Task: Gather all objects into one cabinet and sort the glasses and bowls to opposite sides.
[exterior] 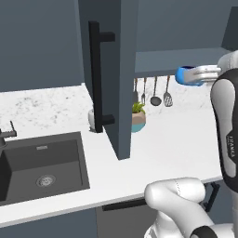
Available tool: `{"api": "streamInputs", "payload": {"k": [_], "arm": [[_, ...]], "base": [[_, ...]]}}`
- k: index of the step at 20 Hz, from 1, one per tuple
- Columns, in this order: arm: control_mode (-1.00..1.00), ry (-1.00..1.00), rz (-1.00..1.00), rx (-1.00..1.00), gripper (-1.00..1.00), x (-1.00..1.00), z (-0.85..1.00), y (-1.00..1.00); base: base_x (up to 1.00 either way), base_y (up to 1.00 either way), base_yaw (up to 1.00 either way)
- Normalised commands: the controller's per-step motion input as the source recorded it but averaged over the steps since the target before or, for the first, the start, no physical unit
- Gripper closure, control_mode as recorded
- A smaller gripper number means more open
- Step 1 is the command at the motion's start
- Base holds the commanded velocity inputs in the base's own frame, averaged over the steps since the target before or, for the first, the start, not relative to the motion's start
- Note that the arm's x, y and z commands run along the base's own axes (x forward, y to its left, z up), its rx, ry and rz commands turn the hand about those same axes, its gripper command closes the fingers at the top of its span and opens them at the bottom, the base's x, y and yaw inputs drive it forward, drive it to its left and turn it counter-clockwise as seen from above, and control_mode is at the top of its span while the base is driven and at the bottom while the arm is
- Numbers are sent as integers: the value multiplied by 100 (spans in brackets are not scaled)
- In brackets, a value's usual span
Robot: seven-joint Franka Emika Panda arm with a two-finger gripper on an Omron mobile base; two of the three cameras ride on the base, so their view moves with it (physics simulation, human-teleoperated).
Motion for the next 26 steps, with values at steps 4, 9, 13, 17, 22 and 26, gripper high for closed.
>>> {"api": "streamInputs", "payload": {"k": [4, 9, 13, 17, 22, 26], "arm": [[-100, 4, -4, -6, 100, -32, -12, 30], [-100, 5, -9, -4, 100, -31, -6, 10], [-100, 0, -5, -1, 100, -25, -16, 0], [-100, 0, -2, 0, 100, -14, -16, 0], [-100, -1, 0, 0, 100, -4, -23, 0], [-100, -4, 0, 0, 100, 0, -11, 0]], "base": [[0, 0, 0], [0, 0, 0], [0, 0, 0], [0, 0, 0], [0, 0, 0], [0, 0, 0]]}}
